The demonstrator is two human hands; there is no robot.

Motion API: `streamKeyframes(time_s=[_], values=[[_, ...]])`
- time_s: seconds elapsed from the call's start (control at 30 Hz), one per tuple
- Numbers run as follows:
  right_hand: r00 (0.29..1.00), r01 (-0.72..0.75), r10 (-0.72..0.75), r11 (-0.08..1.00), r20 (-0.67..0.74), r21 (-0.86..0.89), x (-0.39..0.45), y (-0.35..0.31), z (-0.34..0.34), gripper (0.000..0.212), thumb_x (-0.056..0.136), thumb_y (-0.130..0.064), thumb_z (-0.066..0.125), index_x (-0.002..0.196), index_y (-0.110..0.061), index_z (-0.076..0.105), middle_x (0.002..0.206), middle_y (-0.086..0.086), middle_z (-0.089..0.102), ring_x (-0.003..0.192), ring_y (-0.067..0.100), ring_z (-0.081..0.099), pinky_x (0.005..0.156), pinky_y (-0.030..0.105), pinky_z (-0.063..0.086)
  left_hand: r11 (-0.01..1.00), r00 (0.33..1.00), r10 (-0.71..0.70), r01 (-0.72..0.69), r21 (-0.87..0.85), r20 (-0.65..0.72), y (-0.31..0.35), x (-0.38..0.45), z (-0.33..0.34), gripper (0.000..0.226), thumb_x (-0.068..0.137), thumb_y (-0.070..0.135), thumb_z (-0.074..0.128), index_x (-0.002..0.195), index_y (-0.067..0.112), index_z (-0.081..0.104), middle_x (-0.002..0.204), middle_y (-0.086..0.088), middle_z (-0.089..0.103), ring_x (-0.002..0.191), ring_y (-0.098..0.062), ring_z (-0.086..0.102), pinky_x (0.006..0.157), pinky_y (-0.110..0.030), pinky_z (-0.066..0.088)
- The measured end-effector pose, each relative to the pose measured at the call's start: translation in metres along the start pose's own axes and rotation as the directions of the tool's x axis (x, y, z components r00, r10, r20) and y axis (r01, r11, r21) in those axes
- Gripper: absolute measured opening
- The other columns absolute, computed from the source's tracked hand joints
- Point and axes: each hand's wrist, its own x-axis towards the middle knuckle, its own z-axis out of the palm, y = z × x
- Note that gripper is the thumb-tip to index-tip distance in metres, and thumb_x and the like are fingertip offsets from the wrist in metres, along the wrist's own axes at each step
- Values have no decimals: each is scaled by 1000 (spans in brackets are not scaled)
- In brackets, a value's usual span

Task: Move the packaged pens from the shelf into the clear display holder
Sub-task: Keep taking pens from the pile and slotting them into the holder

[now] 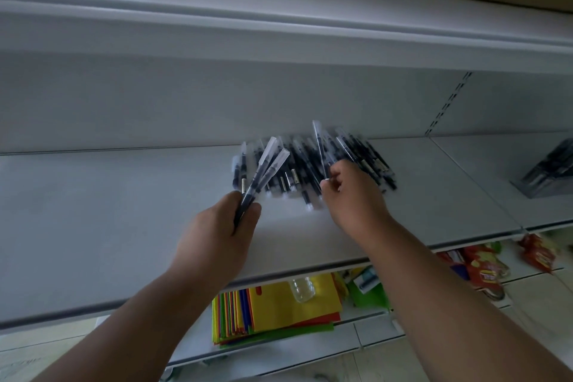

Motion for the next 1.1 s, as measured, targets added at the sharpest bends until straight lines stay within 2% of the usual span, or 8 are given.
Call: streamKeyframes(time_s=[0.13, 0.23, 0.37, 0.5, 0.63, 0.73, 0.97, 1.1], values=[[1000, 4, 0, 969, -20, 248, -13, 1, -22, 10, 95, -15, 57, 97, -19, 47, 82, -12, 56, 70, -1, 54, 55, 14, 37, 996, 999, 35, -38, -80, -31, 11, 2, 9, 23, 99, 31, 50, 78, 25, 53, 60, 4, 51, 52, -9, 47, 48, -27, 30], [998, -47, 64, 895, -22, 444, -23, 8, -44, 12, 100, -27, 51, 92, -18, 53, 75, -4, 64, 59, 10, 56, 58, 28, 44, 994, 1000, 19, -18, -108, 7, 25, 3, 22, 19, 100, 28, 48, 88, 20, 60, 64, 2, 52, 54, -14, 47, 50, -29, 31], [992, 10, 75, 749, -99, 662, -40, 32, -78, 36, 103, -41, 38, 78, -20, 52, 73, 7, 68, 47, 17, 48, 51, 29, 41, 989, 997, 49, -39, -143, 67, 53, -4, 47, 22, 101, 34, 46, 82, 24, 53, 58, 4, 49, 48, -9, 43, 47, -27, 31], [956, 38, 160, 760, -244, 649, -61, 75, -116, 34, 103, -35, 42, 73, -24, 55, 64, 9, 55, 49, 16, 47, 52, 35, 41, 977, 989, 67, -39, -210, 129, 94, -10, 84, 28, 100, 36, 45, 77, 22, 49, 57, 2, 47, 46, -6, 42, 49, -28, 32], [935, 45, 133, 876, -329, 481, -91, 139, -170, 24, 102, -31, 40, 85, -18, 51, 61, -1, 55, 49, 12, 52, 47, 24, 40, 958, 981, 62, -8, -286, 182, 155, -22, 143, 30, 100, 38, 45, 81, 16, 51, 65, -13, 51, 52, -14, 44, 53, -31, 35], [907, 51, 113, 926, -405, 373, -115, 199, -218, 4, 98, -29, 46, 95, -29, 48, 73, -4, 63, 56, 10, 59, 57, 29, 50, 927, 979, 71, 7, -376, 192, 211, -44, 199, 34, 100, 37, 44, 71, 21, 44, 58, -3, 43, 45, -9, 37, 48, -29, 32], [856, -50, 193, 954, -479, 295, -147, 334, -318, 7, 99, -28, 50, 95, -32, 47, 82, -13, 67, 66, 5, 64, 66, 32, 54, 806, 937, 124, 97, -584, 327, 335, -90, 328, 33, 97, 47, 45, 72, 28, 50, 56, 6, 45, 54, -18, 42, 57, -39, 38], [865, -81, 187, 968, -465, 238, -141, 387, -351, 9, 99, -25, 47, 93, -30, 48, 84, -7, 65, 70, 8, 64, 70, 43, 56, 786, 915, 146, 125, -605, 377, 381, -97, 375, 34, 99, 45, 45, 67, 35, 51, 60, 3, 45, 56, -20, 39, 60, -41, 37]])
